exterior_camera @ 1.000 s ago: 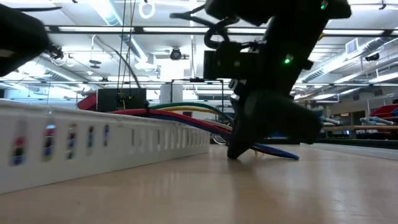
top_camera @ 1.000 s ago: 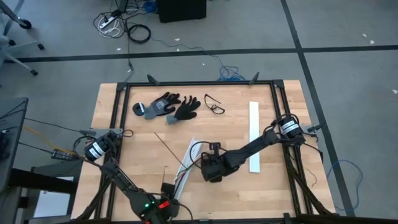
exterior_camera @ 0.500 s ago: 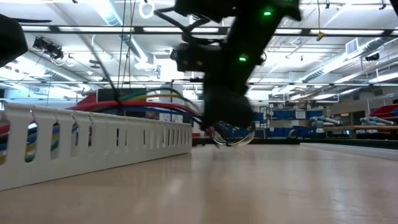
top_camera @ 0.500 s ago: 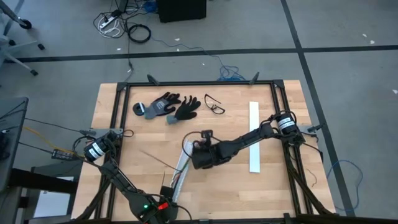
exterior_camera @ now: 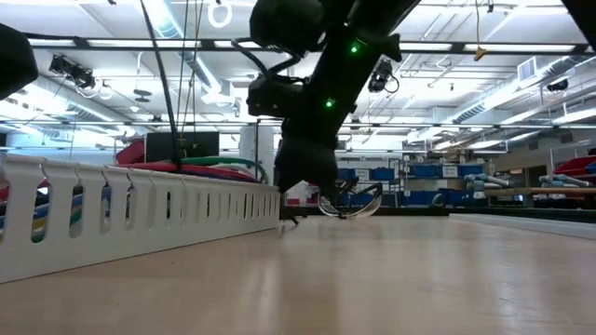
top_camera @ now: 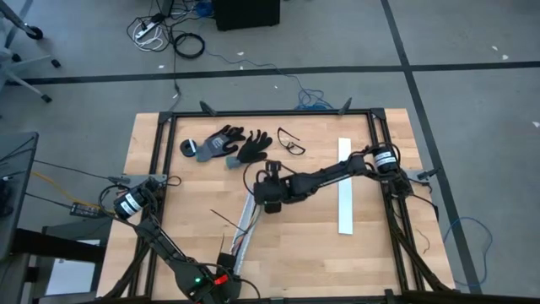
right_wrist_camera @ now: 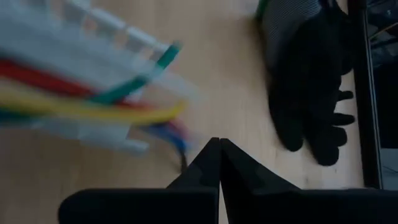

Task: Ziptie cables
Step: Put the ziptied cables in a white cable duct

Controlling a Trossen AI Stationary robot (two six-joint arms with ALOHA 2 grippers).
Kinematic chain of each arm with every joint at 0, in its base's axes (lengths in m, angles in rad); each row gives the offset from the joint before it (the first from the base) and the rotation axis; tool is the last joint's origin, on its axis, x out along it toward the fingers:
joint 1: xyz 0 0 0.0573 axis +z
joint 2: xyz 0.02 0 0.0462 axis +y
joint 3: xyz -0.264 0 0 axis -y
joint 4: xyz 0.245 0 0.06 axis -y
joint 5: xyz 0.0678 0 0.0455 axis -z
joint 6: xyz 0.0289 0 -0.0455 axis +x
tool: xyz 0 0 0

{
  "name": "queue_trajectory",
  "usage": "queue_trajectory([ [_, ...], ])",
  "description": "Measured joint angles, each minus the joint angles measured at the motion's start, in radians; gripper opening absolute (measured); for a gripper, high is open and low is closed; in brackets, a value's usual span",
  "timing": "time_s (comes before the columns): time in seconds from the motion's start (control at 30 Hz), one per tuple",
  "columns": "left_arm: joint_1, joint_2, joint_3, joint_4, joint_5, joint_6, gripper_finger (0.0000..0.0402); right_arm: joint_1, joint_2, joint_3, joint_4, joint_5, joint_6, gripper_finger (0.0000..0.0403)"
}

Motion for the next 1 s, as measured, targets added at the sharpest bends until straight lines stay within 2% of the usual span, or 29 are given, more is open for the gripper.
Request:
queue_trajectory([
  [0.17,0.000,0.000,0.000,-0.004,-0.003,-0.010,0.0156,-0.030,0.000,0.001,-0.014,-0.116,0.036,0.0000],
  [0.33,0.000,0.000,0.000,-0.005,-0.010,-0.015,0.0156,-0.014,-0.012,0.000,-0.038,-0.034,0.048,0.0000],
  [0.43,0.000,0.000,0.000,-0.005,-0.011,-0.016,0.0156,0.008,-0.076,0.000,-0.059,-0.041,0.077,0.0000],
  [0.57,-0.002,0.000,0.000,-0.006,-0.016,-0.019,0.0156,0.079,-0.163,-0.020,-0.087,-0.203,0.139,0.0000],
  [0.63,-0.002,0.000,0.000,-0.005,-0.019,-0.019,0.0156,0.116,-0.176,-0.044,-0.078,-0.308,0.165,0.0000],
  [0.73,-0.002,0.000,0.000,-0.004,-0.020,-0.018,0.0156,0.147,-0.169,-0.062,-0.063,-0.405,0.198,0.0000],
  [0.8,-0.002,0.000,0.000,-0.003,-0.020,-0.018,0.0156,0.151,-0.145,-0.062,-0.016,-0.443,0.200,0.0000],
  [1.0,-0.002,-0.001,-0.001,-0.003,-0.019,-0.019,0.0156,0.143,-0.116,-0.063,0.064,-0.455,0.174,0.0000],
])
